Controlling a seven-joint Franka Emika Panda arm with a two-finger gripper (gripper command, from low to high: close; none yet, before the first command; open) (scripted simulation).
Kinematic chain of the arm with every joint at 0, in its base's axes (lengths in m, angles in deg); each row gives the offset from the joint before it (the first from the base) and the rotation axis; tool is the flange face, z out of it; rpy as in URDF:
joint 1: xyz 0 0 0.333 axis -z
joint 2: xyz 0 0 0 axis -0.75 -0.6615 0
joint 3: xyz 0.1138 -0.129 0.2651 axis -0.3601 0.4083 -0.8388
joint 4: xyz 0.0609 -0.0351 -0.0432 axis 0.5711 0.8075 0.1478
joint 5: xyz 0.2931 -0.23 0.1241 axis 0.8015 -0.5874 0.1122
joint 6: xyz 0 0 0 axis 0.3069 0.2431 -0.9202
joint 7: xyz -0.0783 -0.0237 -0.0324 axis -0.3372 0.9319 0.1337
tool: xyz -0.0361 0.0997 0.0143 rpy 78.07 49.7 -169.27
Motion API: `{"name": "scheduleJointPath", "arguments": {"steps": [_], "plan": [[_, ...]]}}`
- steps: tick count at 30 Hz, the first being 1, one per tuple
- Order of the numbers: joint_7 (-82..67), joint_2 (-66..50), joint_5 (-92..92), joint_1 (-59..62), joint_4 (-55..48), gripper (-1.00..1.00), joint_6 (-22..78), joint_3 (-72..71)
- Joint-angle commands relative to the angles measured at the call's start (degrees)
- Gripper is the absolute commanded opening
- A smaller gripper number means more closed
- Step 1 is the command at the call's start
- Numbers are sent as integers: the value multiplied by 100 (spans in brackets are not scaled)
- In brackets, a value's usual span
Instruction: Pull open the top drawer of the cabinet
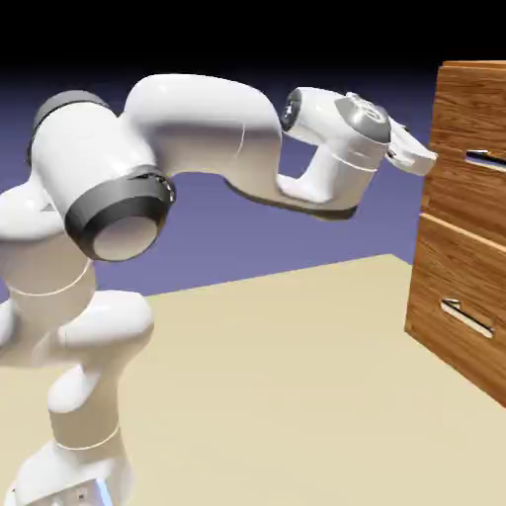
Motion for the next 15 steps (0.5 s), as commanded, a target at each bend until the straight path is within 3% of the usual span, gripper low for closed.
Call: {"name": "scheduleJointPath", "arguments": {"steps": [1,15], "plan": [[-213,-1,-250,-198,-119,0,13,183],[-3194,-21,-3738,-2959,-1780,0,200,2745]]}}
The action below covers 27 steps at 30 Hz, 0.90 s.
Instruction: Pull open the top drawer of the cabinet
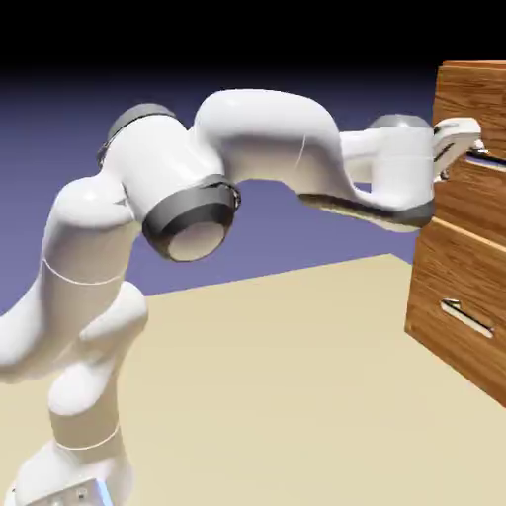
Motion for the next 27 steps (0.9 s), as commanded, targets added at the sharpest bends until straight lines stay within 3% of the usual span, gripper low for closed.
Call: {"name": "scheduleJointPath", "arguments": {"steps": [1,6,15,16,27], "plan": [[-213,-1,-250,-197,-119,0,13,183],[-1199,-8,-1403,-1111,-668,0,75,1030],[-2386,906,-672,-2345,-2224,0,-314,1865],[-2386,906,-672,-2345,-2224,-100,-314,1865],[-937,-254,-1550,-549,-170,-100,195,573]]}}
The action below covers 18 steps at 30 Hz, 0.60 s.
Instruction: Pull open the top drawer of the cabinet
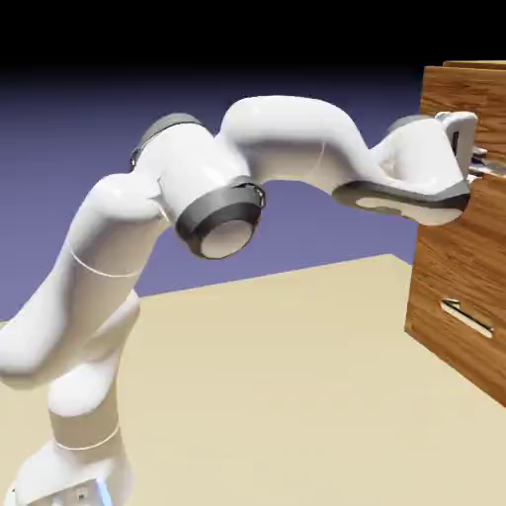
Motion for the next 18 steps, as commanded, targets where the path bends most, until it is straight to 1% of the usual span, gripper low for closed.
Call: {"name": "scheduleJointPath", "arguments": {"steps": [1,9,18], "plan": [[146,-114,-70,208,179,-100,28,-156],[1039,-780,-473,1868,1234,-100,182,-1524],[1228,-868,-548,3737,2040,-100,312,-3275]]}}
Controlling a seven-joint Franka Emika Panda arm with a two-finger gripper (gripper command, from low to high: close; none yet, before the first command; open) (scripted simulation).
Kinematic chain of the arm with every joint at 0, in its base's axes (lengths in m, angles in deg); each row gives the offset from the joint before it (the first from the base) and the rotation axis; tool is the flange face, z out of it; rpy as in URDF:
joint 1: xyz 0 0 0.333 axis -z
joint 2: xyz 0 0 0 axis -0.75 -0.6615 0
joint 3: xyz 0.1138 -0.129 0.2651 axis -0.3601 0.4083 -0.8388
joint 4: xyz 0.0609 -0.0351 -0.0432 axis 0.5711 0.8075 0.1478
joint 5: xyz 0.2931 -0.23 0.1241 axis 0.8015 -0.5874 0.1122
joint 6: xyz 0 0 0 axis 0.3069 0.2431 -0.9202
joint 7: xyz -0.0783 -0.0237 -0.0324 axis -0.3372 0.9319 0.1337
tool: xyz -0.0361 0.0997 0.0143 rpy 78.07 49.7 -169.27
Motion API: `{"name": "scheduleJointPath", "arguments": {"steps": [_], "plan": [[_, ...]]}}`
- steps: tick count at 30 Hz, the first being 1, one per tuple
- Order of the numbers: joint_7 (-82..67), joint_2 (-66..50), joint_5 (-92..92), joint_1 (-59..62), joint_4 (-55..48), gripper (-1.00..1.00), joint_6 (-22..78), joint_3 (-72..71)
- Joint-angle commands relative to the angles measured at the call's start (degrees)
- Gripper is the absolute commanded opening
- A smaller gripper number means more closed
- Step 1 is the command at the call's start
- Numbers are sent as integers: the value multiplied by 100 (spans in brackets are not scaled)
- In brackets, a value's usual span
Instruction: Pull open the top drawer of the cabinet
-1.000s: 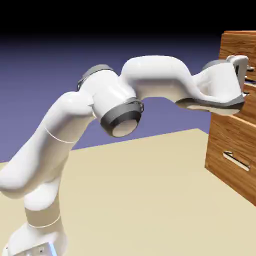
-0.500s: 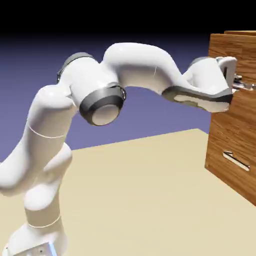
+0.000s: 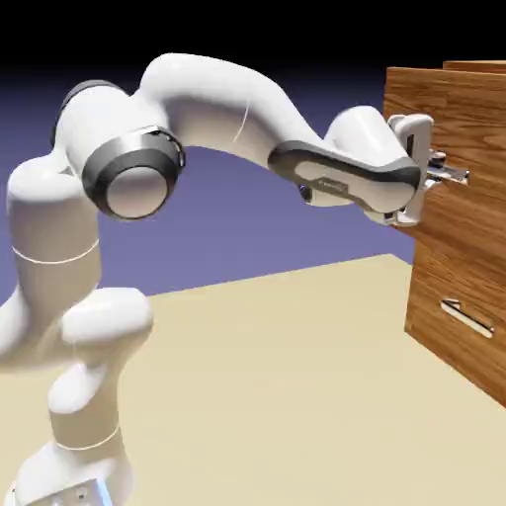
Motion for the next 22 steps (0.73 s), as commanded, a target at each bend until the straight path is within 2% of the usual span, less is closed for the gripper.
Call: {"name": "scheduleJointPath", "arguments": {"steps": [1,14,18,19,22], "plan": [[5,12,-1,208,88,-100,8,-197],[125,385,-3,2906,1265,-100,92,-2732],[-325,988,260,3659,1924,-100,135,-3434],[-325,989,261,3659,1924,100,135,-3434],[-597,1404,447,4056,2334,100,113,-3773]]}}
